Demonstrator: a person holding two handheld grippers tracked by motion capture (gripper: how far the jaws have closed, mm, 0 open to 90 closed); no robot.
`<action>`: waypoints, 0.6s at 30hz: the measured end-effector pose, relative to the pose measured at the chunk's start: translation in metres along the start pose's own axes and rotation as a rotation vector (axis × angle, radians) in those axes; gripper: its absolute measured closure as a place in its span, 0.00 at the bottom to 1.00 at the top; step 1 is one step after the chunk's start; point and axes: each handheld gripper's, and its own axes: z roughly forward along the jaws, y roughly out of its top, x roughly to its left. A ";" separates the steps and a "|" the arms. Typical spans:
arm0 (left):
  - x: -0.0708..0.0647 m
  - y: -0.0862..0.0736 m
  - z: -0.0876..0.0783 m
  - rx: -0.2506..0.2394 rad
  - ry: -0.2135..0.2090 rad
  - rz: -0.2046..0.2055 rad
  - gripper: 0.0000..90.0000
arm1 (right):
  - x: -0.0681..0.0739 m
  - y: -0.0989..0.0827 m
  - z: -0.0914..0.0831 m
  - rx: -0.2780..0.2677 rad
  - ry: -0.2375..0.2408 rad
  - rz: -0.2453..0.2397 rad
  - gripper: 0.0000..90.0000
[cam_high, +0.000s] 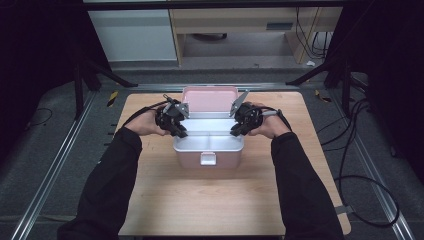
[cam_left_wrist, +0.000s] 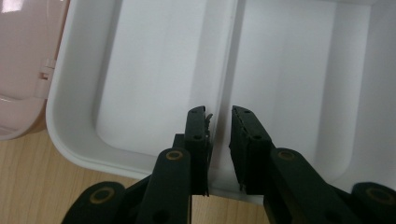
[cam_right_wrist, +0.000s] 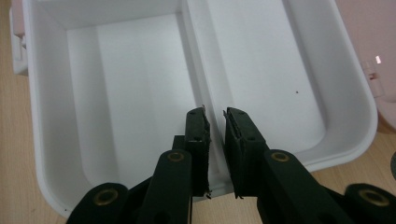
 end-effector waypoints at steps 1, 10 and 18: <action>0.000 0.000 0.000 0.001 -0.001 0.004 0.86 | 0.000 0.000 0.001 0.003 0.002 -0.002 0.88; 0.006 0.008 0.000 0.071 -0.024 0.028 0.94 | -0.006 0.005 0.003 0.054 0.041 0.005 0.92; 0.009 0.013 0.001 0.108 -0.043 0.046 0.96 | -0.006 0.006 0.003 0.057 0.045 -0.003 0.93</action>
